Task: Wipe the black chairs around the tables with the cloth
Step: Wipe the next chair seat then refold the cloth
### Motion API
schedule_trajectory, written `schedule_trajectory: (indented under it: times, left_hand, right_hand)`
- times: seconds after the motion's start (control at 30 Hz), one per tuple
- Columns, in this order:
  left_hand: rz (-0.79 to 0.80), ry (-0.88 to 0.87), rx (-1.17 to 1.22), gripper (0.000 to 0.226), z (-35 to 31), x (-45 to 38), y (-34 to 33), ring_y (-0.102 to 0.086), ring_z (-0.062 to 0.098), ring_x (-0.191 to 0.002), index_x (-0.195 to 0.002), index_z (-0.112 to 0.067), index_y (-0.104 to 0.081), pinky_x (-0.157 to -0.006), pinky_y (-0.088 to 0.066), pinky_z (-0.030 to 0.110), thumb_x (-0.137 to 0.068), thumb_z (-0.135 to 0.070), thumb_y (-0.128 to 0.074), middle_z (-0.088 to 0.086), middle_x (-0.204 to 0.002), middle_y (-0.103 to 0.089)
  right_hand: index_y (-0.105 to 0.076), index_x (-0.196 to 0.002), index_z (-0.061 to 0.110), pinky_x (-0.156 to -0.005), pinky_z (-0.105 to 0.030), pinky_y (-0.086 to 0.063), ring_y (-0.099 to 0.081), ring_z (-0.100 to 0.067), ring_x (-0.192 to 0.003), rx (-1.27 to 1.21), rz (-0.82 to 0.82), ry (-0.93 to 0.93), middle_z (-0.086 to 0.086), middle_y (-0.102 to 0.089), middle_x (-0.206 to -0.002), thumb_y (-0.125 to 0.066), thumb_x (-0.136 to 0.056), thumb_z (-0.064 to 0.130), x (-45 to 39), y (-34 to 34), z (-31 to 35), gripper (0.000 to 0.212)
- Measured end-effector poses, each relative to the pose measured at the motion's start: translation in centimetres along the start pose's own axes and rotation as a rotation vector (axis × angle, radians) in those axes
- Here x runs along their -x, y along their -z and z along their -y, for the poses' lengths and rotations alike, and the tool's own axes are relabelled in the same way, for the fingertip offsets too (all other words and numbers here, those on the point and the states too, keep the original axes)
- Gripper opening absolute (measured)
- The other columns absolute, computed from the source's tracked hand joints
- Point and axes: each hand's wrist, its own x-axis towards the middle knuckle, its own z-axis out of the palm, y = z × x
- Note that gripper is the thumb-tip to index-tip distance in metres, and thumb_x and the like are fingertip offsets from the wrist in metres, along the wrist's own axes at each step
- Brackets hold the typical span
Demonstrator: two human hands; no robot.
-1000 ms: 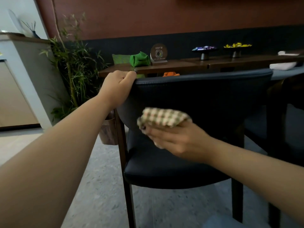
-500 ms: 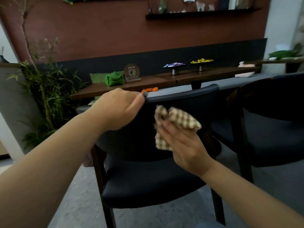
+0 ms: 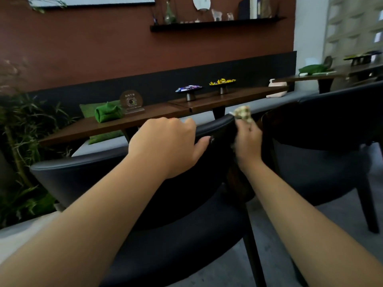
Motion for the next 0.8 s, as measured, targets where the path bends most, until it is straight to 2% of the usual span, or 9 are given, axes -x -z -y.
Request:
schedule_trajectory:
  times: [0.07,0.23,0.33,0.4,0.47,0.57,0.7,0.73,0.8]
  left_hand:
    - [0.0,-0.001,-0.003,0.049,0.0,0.1,-0.1,-0.044,0.011,-0.044,-0.082,-0.023,-0.041,-0.04,-0.03,0.023,-0.088,-0.064,-0.015,-0.006,-0.056,-0.045]
    - [-0.075,-0.004,-0.034,0.049,-0.2,0.5,0.2,-0.036,0.009,-0.038,-0.077,-0.023,-0.041,-0.04,-0.018,0.021,-0.088,-0.063,-0.015,-0.008,-0.051,-0.04]
    - [-0.078,-0.002,-0.025,0.048,-0.2,0.5,0.1,-0.038,0.011,-0.039,-0.075,-0.022,-0.04,-0.04,-0.02,0.021,-0.09,-0.063,-0.018,-0.007,-0.052,-0.041]
    - [-0.072,0.006,-0.012,0.048,-0.2,0.4,0.1,-0.04,0.012,-0.041,-0.076,-0.022,-0.04,-0.041,-0.023,0.022,-0.09,-0.063,-0.018,-0.006,-0.053,-0.043]
    - [-0.07,0.009,-0.004,0.048,-0.2,0.3,-0.1,-0.041,0.013,-0.043,-0.078,-0.022,-0.04,-0.041,-0.026,0.024,-0.092,-0.063,-0.021,-0.005,-0.055,-0.044]
    - [-0.08,0.014,0.002,0.048,-0.2,0.3,-0.2,-0.04,0.014,-0.044,-0.076,-0.021,-0.039,-0.043,-0.025,0.024,-0.094,-0.063,-0.023,-0.004,-0.056,-0.043]
    - [-0.071,0.02,0.03,0.049,-0.2,0.2,-0.1,-0.042,0.014,-0.045,-0.075,-0.021,-0.04,-0.043,-0.024,0.024,-0.095,-0.063,-0.025,-0.003,-0.057,-0.044]
    - [-0.067,0.022,0.038,0.049,-0.2,0.2,-0.1,-0.042,0.014,-0.045,-0.076,-0.021,-0.041,-0.043,-0.024,0.024,-0.095,-0.063,-0.025,-0.003,-0.058,-0.044]
    - [-0.068,0.027,0.054,0.049,-0.2,0.3,-0.1,-0.041,0.014,-0.045,-0.075,-0.021,-0.04,-0.043,-0.024,0.024,-0.095,-0.063,-0.026,-0.003,-0.058,-0.044]
  right_hand:
    - [-0.059,-0.114,0.006,-0.099,-0.051,-0.043,-0.059,-0.031,-0.106,0.023,0.016,-0.031,-0.018,-0.063,-0.111,-0.045,-0.097,0.021,-0.5,-1.2,-1.0,0.028]
    - [-0.065,-0.101,0.015,-0.097,-0.044,-0.048,-0.064,-0.022,-0.097,-0.075,-0.083,-0.256,-0.009,-0.068,-0.101,-0.049,-0.096,0.022,-2.8,-1.0,-2.1,0.018]
    - [-0.067,-0.091,0.018,-0.087,-0.04,-0.052,-0.065,-0.022,-0.092,-0.049,-0.106,-0.298,-0.007,-0.069,-0.094,-0.048,-0.095,0.021,-2.5,-0.7,-3.7,0.02]
    - [-0.067,-0.082,0.022,-0.075,-0.033,-0.051,-0.066,-0.02,-0.087,-0.077,-0.168,-0.304,-0.002,-0.069,-0.085,-0.048,-0.095,0.022,-0.9,-1.0,-5.1,0.022]
    - [-0.065,-0.077,0.022,-0.071,-0.03,-0.048,-0.065,-0.02,-0.084,-0.11,-0.251,-0.333,0.002,-0.067,-0.08,-0.049,-0.094,0.022,1.0,-1.4,-6.4,0.023]
    - [-0.067,-0.085,0.024,-0.078,-0.033,-0.053,-0.066,-0.019,-0.088,-0.221,-0.37,-0.433,0.001,-0.069,-0.088,-0.05,-0.092,0.025,3.7,-2.5,-7.7,0.018]
    - [-0.069,-0.107,0.018,-0.081,-0.037,-0.056,-0.066,-0.022,-0.09,-0.394,-0.404,-0.633,-0.004,-0.07,-0.1,-0.047,-0.091,0.026,7.2,-3.6,-8.8,0.027]
    - [-0.068,-0.105,0.015,-0.078,-0.037,-0.057,-0.066,-0.024,-0.086,-0.414,-0.404,-0.699,-0.006,-0.069,-0.098,-0.047,-0.092,0.024,8.0,-3.7,-8.8,0.027]
    - [-0.067,-0.096,0.01,-0.061,-0.03,-0.054,-0.064,-0.021,-0.07,-0.422,-0.382,-0.828,-0.006,-0.067,-0.083,-0.045,-0.094,0.019,9.7,-3.7,-8.8,0.023]
